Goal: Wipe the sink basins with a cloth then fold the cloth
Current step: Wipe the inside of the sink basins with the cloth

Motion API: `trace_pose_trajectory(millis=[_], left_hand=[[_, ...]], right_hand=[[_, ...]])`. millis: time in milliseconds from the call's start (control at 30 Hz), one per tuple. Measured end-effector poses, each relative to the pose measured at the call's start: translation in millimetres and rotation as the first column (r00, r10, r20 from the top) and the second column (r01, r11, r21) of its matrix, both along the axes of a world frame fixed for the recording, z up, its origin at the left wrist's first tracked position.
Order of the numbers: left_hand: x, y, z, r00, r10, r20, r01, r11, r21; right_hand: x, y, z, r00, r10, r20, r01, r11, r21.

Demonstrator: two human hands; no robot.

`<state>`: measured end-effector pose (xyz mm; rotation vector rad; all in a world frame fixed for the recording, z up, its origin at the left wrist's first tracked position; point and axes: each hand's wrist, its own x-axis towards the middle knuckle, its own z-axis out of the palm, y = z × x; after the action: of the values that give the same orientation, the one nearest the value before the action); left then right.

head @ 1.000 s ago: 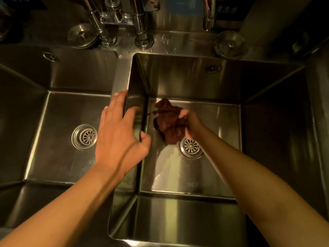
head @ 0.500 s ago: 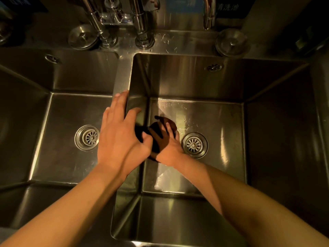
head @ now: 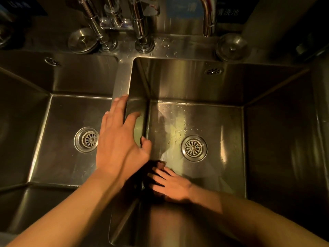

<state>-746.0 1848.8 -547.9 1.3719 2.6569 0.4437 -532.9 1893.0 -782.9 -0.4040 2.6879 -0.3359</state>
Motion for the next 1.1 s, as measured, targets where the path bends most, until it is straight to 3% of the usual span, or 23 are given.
trace_pose_trajectory(millis=[100,200,300,367,433,500,567,600,667,767,833,900,1000,1100], left_hand=[[0.8,-0.8,0.3,1.0,-0.006,-0.001,0.006,1.0,-0.01],[0.7,-0.9,1.8,1.0,-0.002,0.017,0.002,1.0,-0.01],[1.6,0.1,4.4,0.999,0.006,0.043,-0.006,1.0,-0.008],[2.9,-0.3,5.6,0.999,0.01,0.046,-0.009,1.0,-0.012],[3.5,-0.3,6.0,0.999,0.009,0.046,-0.008,1.0,-0.017],[3.0,0.4,6.5,0.999,0.012,0.041,-0.011,1.0,-0.026],[2.8,0.7,6.6,0.999,0.016,0.034,-0.015,1.0,-0.025],[3.1,0.5,6.5,0.999,0.017,0.031,-0.016,1.0,-0.019],[3.5,0.5,5.9,1.0,0.01,0.03,-0.01,1.0,-0.012],[1.9,0.2,4.5,1.0,-0.001,0.023,0.001,1.0,-0.012],[0.4,0.2,3.4,1.0,-0.013,0.013,0.013,1.0,-0.005],[0.1,-0.2,2.6,1.0,-0.021,0.007,0.021,1.0,-0.002],[1.1,-0.8,2.8,1.0,-0.011,0.008,0.011,1.0,-0.009],[1.1,-0.2,4.2,1.0,0.0,0.013,0.001,1.0,-0.019]], right_hand=[[-19.0,23.4,2.3,0.998,0.021,-0.067,-0.022,1.0,-0.01],[-64.5,63.7,16.1,0.972,-0.23,-0.054,0.227,0.972,-0.069],[-94.8,118.4,23.1,0.82,-0.568,0.075,0.571,0.821,-0.026],[-89.6,155.8,26.1,0.775,-0.631,-0.011,0.631,0.774,0.063],[-64.1,185.3,33.6,0.706,-0.694,-0.143,0.702,0.712,0.013],[-20.0,206.3,34.2,0.565,-0.791,-0.235,0.805,0.591,-0.052],[30.5,211.5,33.9,0.413,-0.907,-0.079,0.911,0.413,0.022],[55.9,207.8,31.6,0.393,-0.918,-0.057,0.918,0.388,0.084],[103.9,188.3,27.6,0.477,-0.878,-0.036,0.866,0.462,0.188],[138.7,148.5,30.6,0.656,-0.748,0.101,0.72,0.66,0.215],[134.2,125.9,34.8,0.817,-0.554,0.16,0.523,0.829,0.196],[119.4,104.3,35.3,0.951,-0.29,0.11,0.269,0.948,0.17],[84.1,67.1,29.1,0.998,-0.064,0.013,0.062,0.992,0.111],[32.3,28.3,19.8,0.991,0.034,0.129,-0.047,0.994,0.103]])
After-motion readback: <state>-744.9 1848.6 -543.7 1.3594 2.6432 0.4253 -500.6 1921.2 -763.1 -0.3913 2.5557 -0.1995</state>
